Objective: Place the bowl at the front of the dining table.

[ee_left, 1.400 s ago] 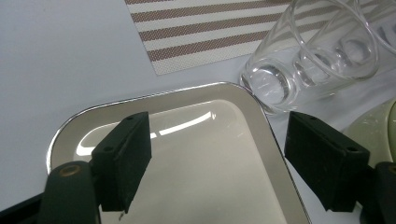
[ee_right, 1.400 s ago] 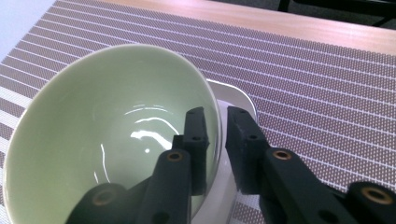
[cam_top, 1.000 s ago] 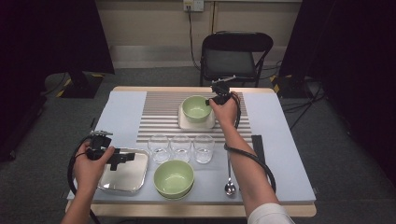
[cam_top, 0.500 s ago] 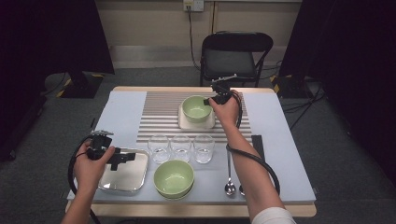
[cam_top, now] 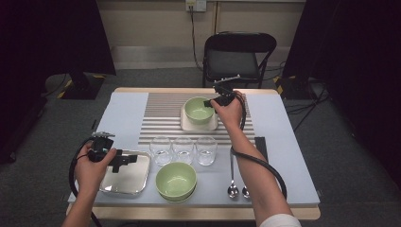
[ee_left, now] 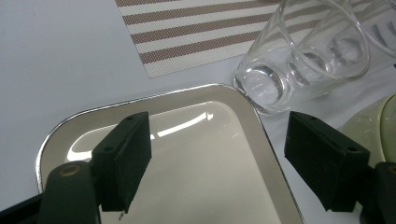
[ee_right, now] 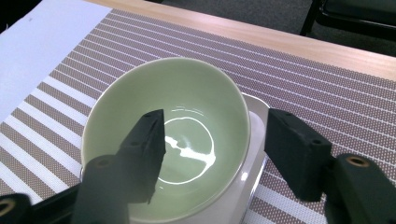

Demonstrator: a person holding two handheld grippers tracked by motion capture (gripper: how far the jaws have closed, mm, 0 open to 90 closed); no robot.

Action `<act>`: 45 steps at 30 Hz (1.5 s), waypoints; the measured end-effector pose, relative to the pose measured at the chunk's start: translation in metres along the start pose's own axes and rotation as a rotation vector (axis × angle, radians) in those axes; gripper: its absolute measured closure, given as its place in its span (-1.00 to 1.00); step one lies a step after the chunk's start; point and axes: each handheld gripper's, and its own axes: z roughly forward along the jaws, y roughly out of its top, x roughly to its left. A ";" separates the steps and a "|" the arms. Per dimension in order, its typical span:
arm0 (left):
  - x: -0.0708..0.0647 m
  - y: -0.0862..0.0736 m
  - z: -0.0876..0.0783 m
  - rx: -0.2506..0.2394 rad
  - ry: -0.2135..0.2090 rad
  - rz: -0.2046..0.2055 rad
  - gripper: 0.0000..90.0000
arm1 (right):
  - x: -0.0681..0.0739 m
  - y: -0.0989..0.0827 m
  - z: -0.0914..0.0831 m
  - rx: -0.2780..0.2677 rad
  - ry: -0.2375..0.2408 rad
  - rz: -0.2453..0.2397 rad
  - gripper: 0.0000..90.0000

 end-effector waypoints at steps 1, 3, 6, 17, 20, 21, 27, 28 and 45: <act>0.000 0.000 0.000 0.000 0.001 -0.003 -0.49 | 0.000 0.000 0.000 -0.002 0.003 0.002 -0.16; 0.000 0.000 0.000 0.002 0.002 -0.002 -0.49 | 0.000 0.000 -0.001 -0.006 0.008 -0.004 -0.19; -0.001 0.000 0.000 0.002 0.001 -0.001 -0.49 | 0.000 -0.001 -0.004 -0.014 0.004 -0.010 -0.26; -0.002 0.001 0.000 0.000 -0.001 0.005 -0.49 | 0.001 -0.002 -0.010 -0.025 0.008 -0.028 -0.41; -0.002 0.000 0.000 -0.004 0.000 0.001 -0.49 | 0.000 -0.002 -0.013 -0.027 0.007 -0.027 -0.44; -0.002 0.000 -0.001 -0.005 0.000 0.000 -0.49 | 0.000 -0.002 -0.014 -0.029 0.006 -0.033 -0.47; -0.001 0.001 -0.001 -0.006 -0.001 0.005 -0.49 | 0.001 -0.004 -0.017 -0.037 0.003 -0.035 -0.52; -0.002 0.001 -0.001 -0.005 -0.001 0.005 -0.49 | 0.001 -0.004 -0.018 -0.036 0.001 -0.038 -0.54; -0.003 0.001 -0.004 -0.014 0.000 0.007 -0.49 | 0.006 -0.007 -0.028 -0.035 0.037 -0.048 -0.60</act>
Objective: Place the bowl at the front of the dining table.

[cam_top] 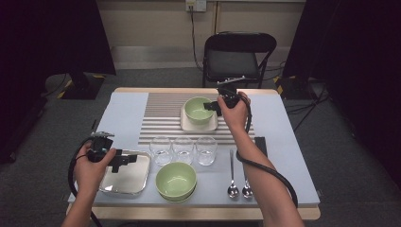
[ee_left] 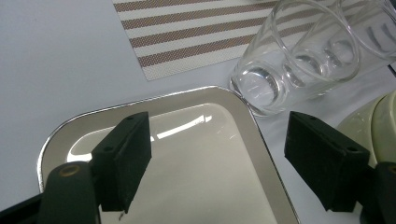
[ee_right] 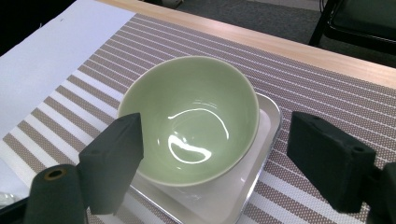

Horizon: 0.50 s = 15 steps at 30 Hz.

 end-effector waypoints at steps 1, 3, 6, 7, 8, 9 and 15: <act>-0.001 0.000 0.000 -0.001 0.001 -0.002 -0.49 | 0.001 -0.001 0.000 -0.001 0.007 0.001 -0.60; -0.001 0.000 0.000 0.001 -0.001 0.000 -0.49 | 0.002 -0.002 -0.001 0.001 0.008 -0.004 -0.60; -0.001 0.001 0.001 0.001 -0.003 0.004 -0.49 | 0.002 -0.004 -0.003 0.006 0.017 -0.007 -0.60; -0.001 0.001 0.001 -0.001 -0.001 0.004 -0.49 | 0.001 -0.004 -0.004 0.004 0.017 -0.007 -0.60; -0.001 0.001 0.000 0.001 0.007 0.012 -0.49 | 0.001 -0.004 -0.005 0.006 0.015 -0.004 -0.60; -0.001 0.001 0.000 0.000 0.004 0.012 -0.49 | 0.000 -0.005 -0.006 0.007 0.019 -0.006 -0.60; -0.003 0.001 0.001 -0.001 -0.002 0.008 -0.49 | -0.001 -0.008 -0.011 0.007 0.024 -0.006 -0.59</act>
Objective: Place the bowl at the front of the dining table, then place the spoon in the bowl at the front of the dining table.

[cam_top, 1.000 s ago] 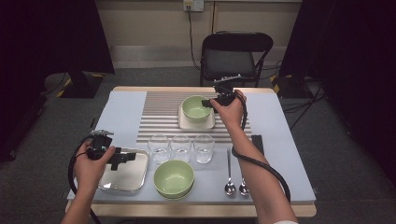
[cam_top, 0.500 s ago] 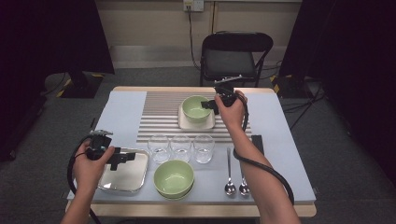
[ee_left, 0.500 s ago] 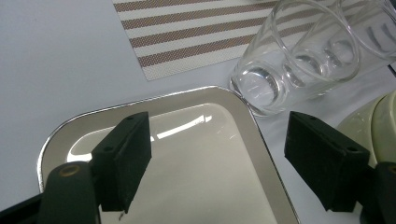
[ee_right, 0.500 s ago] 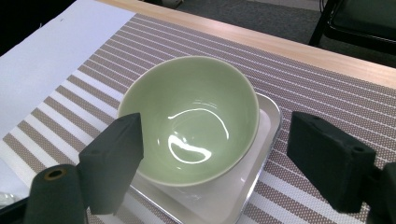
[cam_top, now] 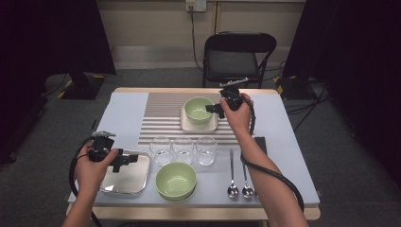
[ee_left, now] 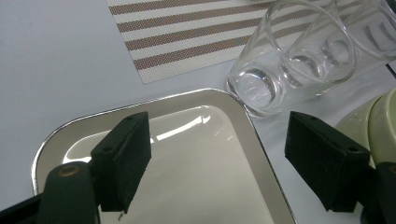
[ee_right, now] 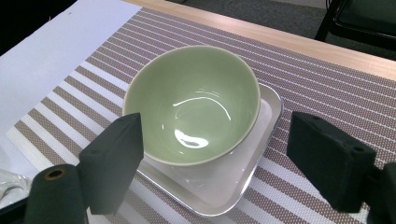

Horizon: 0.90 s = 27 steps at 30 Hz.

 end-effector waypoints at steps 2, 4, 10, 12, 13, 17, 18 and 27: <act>0.000 0.000 0.000 0.001 0.000 0.003 -0.49 | 0.000 -0.001 -0.001 0.002 0.005 0.001 -0.59; -0.001 0.001 -0.001 -0.005 0.000 0.002 -0.49 | 0.002 -0.002 -0.002 0.003 0.005 -0.009 -0.59; -0.002 0.001 -0.001 -0.007 0.000 0.004 -0.49 | 0.006 -0.004 -0.006 0.013 0.020 -0.030 -0.59; -0.001 0.000 -0.001 -0.007 -0.003 0.007 -0.49 | 0.006 -0.005 -0.008 0.012 0.026 -0.031 -0.60; -0.001 0.000 -0.001 -0.012 -0.004 0.002 -0.49 | 0.006 -0.005 -0.008 0.012 0.030 -0.033 -0.60; -0.001 0.000 -0.003 -0.028 -0.005 -0.002 -0.54 | 0.007 -0.006 -0.011 0.010 0.037 -0.036 -0.60; 0.000 0.000 -0.003 -0.031 -0.006 -0.006 -0.54 | 0.007 -0.006 -0.012 0.011 0.038 -0.034 -0.60; -0.002 0.002 -0.004 -0.023 -0.013 -0.038 -0.55 | 0.004 -0.008 -0.021 -0.005 0.038 -0.033 -0.60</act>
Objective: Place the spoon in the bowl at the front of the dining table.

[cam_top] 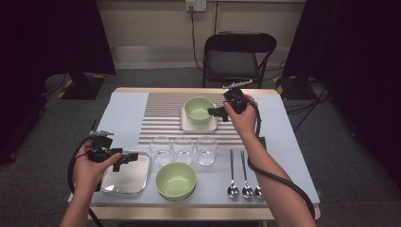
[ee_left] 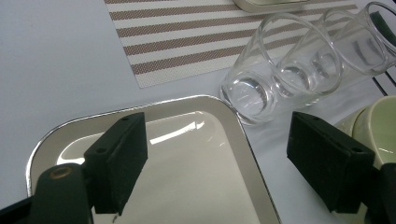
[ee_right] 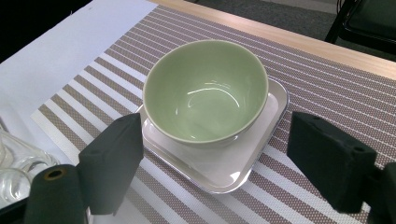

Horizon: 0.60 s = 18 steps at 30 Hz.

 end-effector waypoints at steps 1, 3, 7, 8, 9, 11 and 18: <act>-0.001 0.001 0.000 0.001 0.002 0.006 -0.55 | 0.000 0.000 -0.001 -0.004 0.003 -0.003 -0.60; -0.002 0.002 0.000 0.006 0.000 0.014 -0.55 | -0.001 -0.001 -0.003 -0.005 0.004 -0.005 -0.60; -0.006 0.004 0.000 0.001 -0.003 0.013 -0.53 | -0.002 -0.004 -0.008 -0.012 0.007 0.002 -0.60; -0.006 0.005 0.000 0.002 -0.010 0.014 -0.53 | -0.002 -0.005 -0.009 -0.012 0.007 0.004 -0.60; -0.007 0.006 0.000 0.002 -0.007 0.015 -0.53 | -0.002 -0.006 -0.011 -0.016 0.003 -0.002 -0.60; -0.008 0.007 0.000 -0.001 -0.006 0.022 -0.52 | -0.002 -0.007 -0.013 -0.017 0.005 0.000 -0.60; -0.013 0.010 0.001 0.002 0.003 0.033 -0.50 | -0.003 -0.011 -0.022 -0.020 0.005 -0.001 -0.60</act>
